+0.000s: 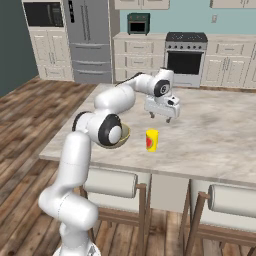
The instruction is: Place the cup inside the bowl on the dining table and move the bowl to any counter.
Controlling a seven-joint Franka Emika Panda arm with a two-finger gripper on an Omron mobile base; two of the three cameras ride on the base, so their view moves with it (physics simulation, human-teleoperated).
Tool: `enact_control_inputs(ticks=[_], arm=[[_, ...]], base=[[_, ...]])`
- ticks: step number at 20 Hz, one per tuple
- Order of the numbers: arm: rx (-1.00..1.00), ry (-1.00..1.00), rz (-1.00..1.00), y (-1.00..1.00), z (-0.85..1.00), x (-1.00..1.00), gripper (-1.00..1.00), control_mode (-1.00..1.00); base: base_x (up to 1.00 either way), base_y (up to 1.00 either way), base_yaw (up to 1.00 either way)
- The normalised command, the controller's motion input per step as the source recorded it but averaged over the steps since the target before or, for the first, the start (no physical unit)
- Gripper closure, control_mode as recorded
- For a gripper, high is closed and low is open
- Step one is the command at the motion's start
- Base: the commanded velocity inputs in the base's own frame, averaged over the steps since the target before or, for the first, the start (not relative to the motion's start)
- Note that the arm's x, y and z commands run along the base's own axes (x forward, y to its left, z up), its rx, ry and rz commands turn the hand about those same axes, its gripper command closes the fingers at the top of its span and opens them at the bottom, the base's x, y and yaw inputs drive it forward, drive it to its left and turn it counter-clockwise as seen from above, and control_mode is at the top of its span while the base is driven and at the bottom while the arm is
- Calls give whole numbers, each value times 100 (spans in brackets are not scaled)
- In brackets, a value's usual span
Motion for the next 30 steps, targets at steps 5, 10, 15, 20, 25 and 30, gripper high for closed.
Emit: enact_control_inputs(ticks=[5,10,15,20,25,30], arm=[[3,0,0,0,-8,-20,-100,-100],[1,0,0,0,-10,-3,-100,-100],[0,0,0,0,-15,1,-100,-100],[0,0,0,0,-18,0,-100,-100],[0,0,0,0,-20,0,-100,-100],[0,0,0,0,-21,0,-100,-100]], base=[[0,0,0],[0,0,0],[0,0,0],[0,0,0],[0,0,0],[0,0,0]])
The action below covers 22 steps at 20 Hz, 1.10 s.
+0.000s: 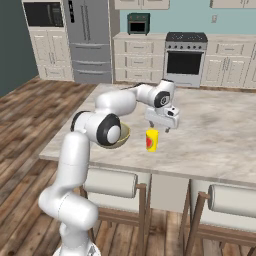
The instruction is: Place the cup inside the bowl on the dining table and move the bowl to any counter.
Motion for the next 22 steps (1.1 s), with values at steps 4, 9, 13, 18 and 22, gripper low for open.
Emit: enact_control_inputs(ticks=[4,9,13,18,22], arm=[[0,0,0,0,-22,0,-100,-100],[0,0,0,0,-18,0,-100,-100],[0,0,0,0,-14,0,-100,-100],[0,0,0,0,-12,0,-100,-100],[0,0,0,0,-11,0,-100,-100]], base=[[0,0,0],[0,0,0],[0,0,0],[0,0,0],[0,0,0]])
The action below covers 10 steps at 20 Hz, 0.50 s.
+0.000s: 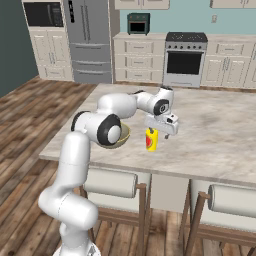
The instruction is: Place the cup inside the bowl on the dining table and move the bowl to any counter.
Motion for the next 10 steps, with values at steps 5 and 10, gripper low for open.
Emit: enact_control_inputs(ticks=[5,10], arm=[[0,0,0,0,-8,0,-100,-100],[0,0,0,0,-7,0,-100,-100]], base=[[0,0,0],[0,0,0]])
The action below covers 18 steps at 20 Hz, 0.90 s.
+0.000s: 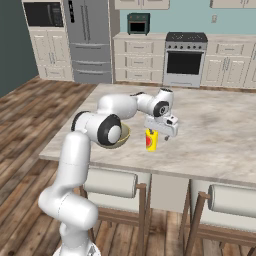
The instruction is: Place the cup inside the bowl on the dining table and move the bowl to any counter.
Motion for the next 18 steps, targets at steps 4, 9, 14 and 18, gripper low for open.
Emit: enact_control_inputs(ticks=[4,9,14,18], arm=[[0,0,0,0,0,0,-100,-100],[0,0,0,0,0,0,100,-100],[0,0,0,0,0,0,100,-100],[0,0,0,0,0,0,100,-100]], base=[[0,0,0],[0,0,0],[0,0,0],[0,0,0]])
